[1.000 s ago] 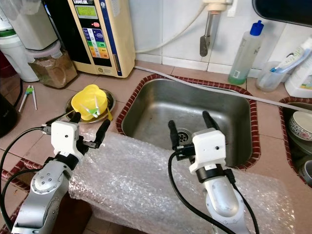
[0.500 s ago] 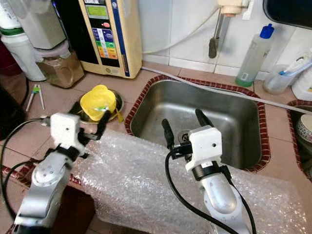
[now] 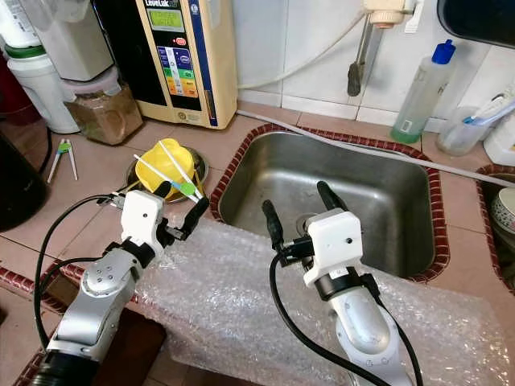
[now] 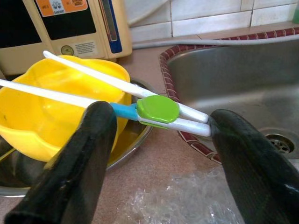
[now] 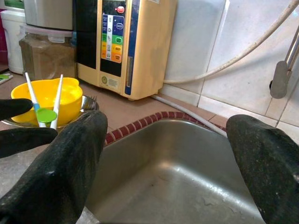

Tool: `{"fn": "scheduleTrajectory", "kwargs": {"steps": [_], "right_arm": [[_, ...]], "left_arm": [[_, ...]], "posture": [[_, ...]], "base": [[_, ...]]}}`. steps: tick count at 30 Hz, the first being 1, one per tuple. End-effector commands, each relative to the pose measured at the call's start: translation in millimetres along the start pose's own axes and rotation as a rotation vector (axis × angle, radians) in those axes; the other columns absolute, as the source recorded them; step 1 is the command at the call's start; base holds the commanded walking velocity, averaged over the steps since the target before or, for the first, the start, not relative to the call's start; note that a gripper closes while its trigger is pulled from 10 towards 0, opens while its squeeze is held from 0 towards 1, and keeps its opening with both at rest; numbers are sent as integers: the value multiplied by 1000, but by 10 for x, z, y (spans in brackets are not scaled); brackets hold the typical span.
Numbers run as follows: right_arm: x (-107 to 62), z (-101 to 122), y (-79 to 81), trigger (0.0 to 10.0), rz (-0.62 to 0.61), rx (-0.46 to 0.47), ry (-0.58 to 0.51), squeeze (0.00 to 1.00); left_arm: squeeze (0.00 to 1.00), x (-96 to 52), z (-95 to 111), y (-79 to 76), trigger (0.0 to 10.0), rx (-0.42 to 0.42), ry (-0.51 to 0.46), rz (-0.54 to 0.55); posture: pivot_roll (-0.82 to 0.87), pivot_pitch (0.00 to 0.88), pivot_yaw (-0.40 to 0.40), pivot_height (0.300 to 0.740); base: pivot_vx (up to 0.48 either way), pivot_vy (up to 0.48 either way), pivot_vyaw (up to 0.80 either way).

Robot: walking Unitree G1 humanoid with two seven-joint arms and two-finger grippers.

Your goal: Kitchen organization

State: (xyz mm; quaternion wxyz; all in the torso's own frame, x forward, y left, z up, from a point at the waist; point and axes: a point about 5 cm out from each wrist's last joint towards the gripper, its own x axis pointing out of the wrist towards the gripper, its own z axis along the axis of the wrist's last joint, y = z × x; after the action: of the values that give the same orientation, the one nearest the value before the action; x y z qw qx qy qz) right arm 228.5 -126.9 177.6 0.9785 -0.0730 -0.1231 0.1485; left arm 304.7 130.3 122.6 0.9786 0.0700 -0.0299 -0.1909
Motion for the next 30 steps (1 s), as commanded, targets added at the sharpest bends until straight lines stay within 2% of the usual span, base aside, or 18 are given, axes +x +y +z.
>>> {"fn": "scheduleTrajectory", "kwargs": {"steps": [1,11,30], "right_arm": [[-1,37,-13,10000,-4,0,-13,0],[14,32,-7,10000,0,-2,-15,0],[27,21,16,10000,11,-10,-16,0]], "left_arm": [[0,19,10,36,0,20,-2,2],[0,49,90,169,0,50,-68,84],[0,-34,68,139,0,39,-99,98]], "posture": [[-80,58,47,740],[-78,50,47,740],[-67,37,45,740]], "base": [[0,0,0],[0,0,0],[0,0,0]]}}
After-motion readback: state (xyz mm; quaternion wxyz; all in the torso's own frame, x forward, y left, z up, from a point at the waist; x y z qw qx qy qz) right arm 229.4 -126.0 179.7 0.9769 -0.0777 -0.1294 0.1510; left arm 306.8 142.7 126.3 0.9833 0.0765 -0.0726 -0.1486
